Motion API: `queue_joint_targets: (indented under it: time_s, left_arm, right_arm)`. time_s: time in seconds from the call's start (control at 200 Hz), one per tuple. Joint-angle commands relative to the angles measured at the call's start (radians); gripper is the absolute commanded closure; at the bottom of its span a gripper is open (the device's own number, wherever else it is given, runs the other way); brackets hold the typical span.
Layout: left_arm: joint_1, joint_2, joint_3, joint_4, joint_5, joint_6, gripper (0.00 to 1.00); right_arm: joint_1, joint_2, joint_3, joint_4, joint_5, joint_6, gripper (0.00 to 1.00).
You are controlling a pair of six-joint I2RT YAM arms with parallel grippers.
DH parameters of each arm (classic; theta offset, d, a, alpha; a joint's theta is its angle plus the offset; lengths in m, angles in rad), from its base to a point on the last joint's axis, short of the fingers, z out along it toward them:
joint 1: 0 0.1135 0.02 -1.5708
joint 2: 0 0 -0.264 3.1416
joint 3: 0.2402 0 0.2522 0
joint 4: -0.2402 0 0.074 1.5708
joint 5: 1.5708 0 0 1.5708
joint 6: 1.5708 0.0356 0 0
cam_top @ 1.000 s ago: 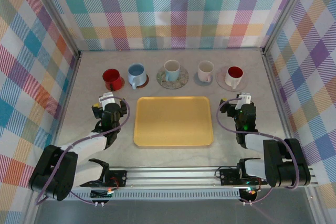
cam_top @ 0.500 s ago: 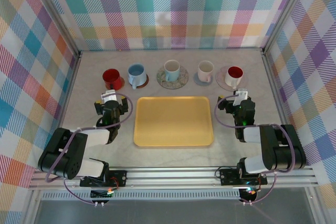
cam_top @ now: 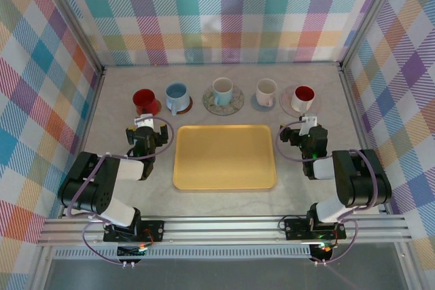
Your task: Place the cup by the coaster
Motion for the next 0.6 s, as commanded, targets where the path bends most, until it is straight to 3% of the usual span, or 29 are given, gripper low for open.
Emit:
queue_joint_targets:
  time_s: [0.0, 0.175, 0.255, 0.315, 0.595]
  left_arm:
    - [0.025, 0.006, 0.022, 0.046, 0.056, 0.0, 0.0]
    - [0.065, 0.025, 0.035, 0.032, 0.133, -0.025, 0.0]
    - [0.081, 0.082, 0.02, 0.12, 0.145, -0.031, 0.0]
    - [0.093, 0.057, 0.038, 0.037, 0.171, -0.048, 0.0]
    - [0.098, 0.065, 0.037, 0.057, 0.175, -0.051, 0.0]
  right_arm:
    - [-0.007, 0.008, 0.069, -0.033, -0.01, -0.008, 0.01]
    - [-0.027, 0.009, 0.095, -0.091, -0.034, 0.008, 0.01]
    - [-0.028, 0.009, 0.095, -0.09, -0.036, 0.007, 0.01]
    - [-0.027, 0.009, 0.095, -0.09, -0.034, 0.006, 0.01]
    - [-0.027, 0.009, 0.095, -0.09, -0.034, 0.007, 0.01]
